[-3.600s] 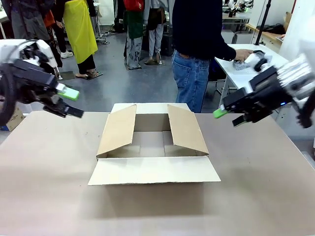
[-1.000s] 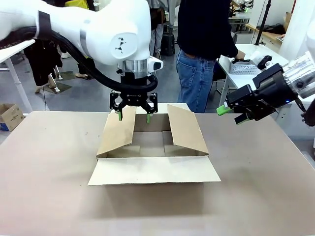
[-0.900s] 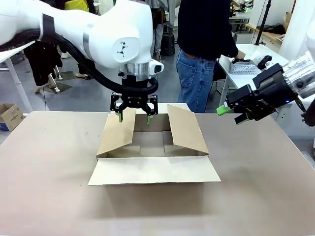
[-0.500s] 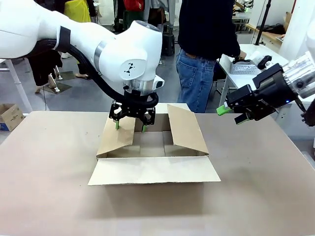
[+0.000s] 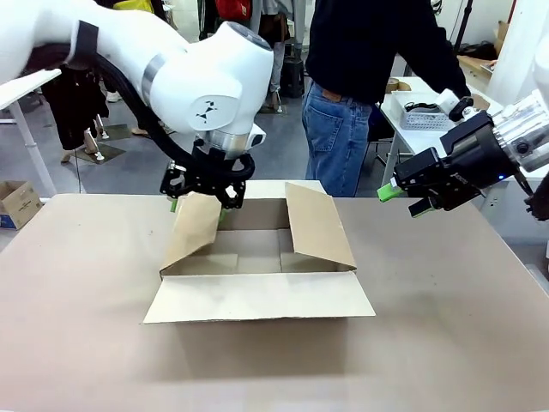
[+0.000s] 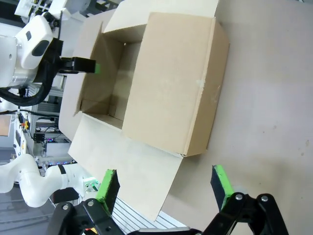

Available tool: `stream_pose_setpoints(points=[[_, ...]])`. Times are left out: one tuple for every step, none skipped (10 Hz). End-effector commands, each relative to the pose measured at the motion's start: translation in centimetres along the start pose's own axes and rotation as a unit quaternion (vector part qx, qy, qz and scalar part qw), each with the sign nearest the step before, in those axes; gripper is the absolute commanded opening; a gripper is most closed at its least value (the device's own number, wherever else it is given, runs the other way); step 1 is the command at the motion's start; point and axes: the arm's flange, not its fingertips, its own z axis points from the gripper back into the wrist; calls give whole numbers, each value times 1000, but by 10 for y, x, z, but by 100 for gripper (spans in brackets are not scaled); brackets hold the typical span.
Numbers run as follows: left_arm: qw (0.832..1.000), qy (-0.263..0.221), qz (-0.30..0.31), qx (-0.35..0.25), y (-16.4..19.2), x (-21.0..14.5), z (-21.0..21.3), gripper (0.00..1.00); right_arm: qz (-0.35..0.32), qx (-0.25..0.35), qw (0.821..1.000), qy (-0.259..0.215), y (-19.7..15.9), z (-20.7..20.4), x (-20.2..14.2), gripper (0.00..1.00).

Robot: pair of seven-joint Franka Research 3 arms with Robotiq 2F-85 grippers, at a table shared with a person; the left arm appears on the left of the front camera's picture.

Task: Pack the gift set into the box.
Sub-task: Place both hands on the side flaps of the Package Box and spread them outward.

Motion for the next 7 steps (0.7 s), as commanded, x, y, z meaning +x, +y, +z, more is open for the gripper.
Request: stream_pose_setpoints(points=[[999, -28, 39, 8, 25, -12, -1, 100, -6, -6, 1000, 4, 2, 1, -3, 100], [998, -31, 45, -7, 36, -14, 3, 100, -6, -6, 1000, 4, 2, 1, -3, 100], [998, -34, 55, -25, 48, -13, 4, 100, -6, -6, 1000, 4, 2, 1, -3, 100], [997, -32, 67, -30, 59, -12, 3, 100, -6, -6, 1000, 4, 2, 1, -3, 100], [996, -33, 73, -48, 71, -12, 2, 100, -6, -6, 1000, 4, 2, 1, -3, 100], [994, -32, 82, -65, 86, -15, -1, 100, -6, -6, 1000, 4, 2, 1, -3, 100], [991, -20, 94, -89, 105, -17, -10, 100, -6, -6, 1000, 4, 2, 1, -3, 100]])
